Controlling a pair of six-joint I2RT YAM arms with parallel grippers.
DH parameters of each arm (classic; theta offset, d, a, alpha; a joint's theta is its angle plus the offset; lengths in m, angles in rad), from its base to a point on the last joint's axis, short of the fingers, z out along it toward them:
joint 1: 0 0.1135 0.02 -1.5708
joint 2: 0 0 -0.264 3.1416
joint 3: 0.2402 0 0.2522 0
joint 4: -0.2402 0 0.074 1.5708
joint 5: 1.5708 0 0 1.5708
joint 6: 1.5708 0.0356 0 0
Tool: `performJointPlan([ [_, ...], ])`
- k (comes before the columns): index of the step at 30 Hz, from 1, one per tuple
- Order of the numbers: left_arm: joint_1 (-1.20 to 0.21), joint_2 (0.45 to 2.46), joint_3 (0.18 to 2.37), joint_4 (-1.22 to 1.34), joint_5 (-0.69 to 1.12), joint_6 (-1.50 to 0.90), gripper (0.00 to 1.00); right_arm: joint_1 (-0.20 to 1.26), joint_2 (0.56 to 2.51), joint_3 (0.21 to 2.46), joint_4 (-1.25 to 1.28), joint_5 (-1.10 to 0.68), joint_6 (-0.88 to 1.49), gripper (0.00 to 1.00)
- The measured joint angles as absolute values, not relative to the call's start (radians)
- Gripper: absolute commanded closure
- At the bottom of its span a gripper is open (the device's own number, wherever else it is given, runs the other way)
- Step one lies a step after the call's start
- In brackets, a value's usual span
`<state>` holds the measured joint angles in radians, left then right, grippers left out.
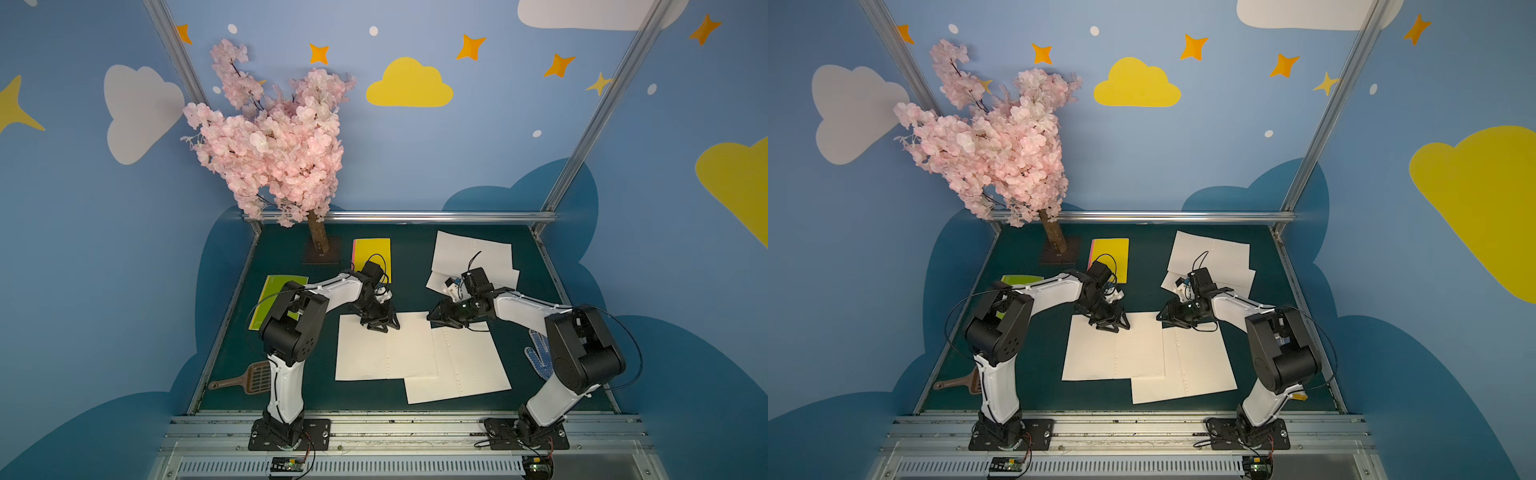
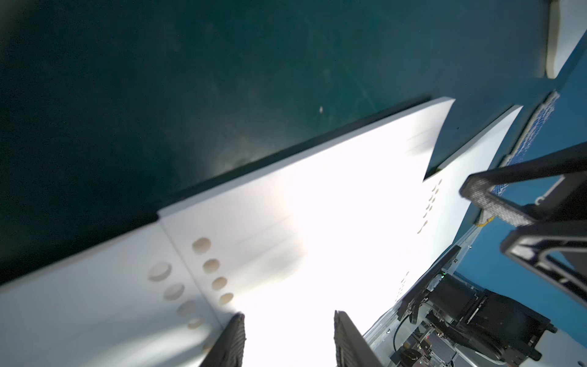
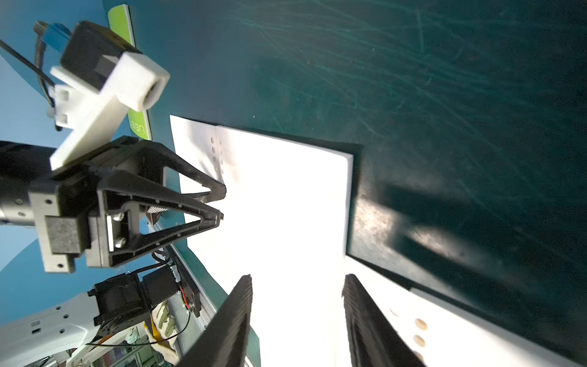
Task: Close the notebook
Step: Close the notebook at the center of the board.
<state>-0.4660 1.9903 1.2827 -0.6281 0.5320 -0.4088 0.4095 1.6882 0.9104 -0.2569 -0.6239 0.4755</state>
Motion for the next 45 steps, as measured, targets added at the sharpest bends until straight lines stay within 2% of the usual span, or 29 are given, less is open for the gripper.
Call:
performJointPlan([
  [20, -0.436, 2.037, 1.335, -0.574, 0.569, -0.427, 0.52, 0.436, 1.765, 0.917, -0.252, -0.589, 0.493, 0.52],
  [37, -0.412, 2.098, 1.428, -0.574, 0.569, -0.408, 0.53, 0.413, 1.863, 1.052, -0.281, -0.584, 0.478, 0.52],
  [45, -0.420, 2.040, 1.367, -0.514, 0.502, -0.412, 0.47, 0.402, 1.871, 1.063, -0.287, -0.584, 0.463, 0.52],
])
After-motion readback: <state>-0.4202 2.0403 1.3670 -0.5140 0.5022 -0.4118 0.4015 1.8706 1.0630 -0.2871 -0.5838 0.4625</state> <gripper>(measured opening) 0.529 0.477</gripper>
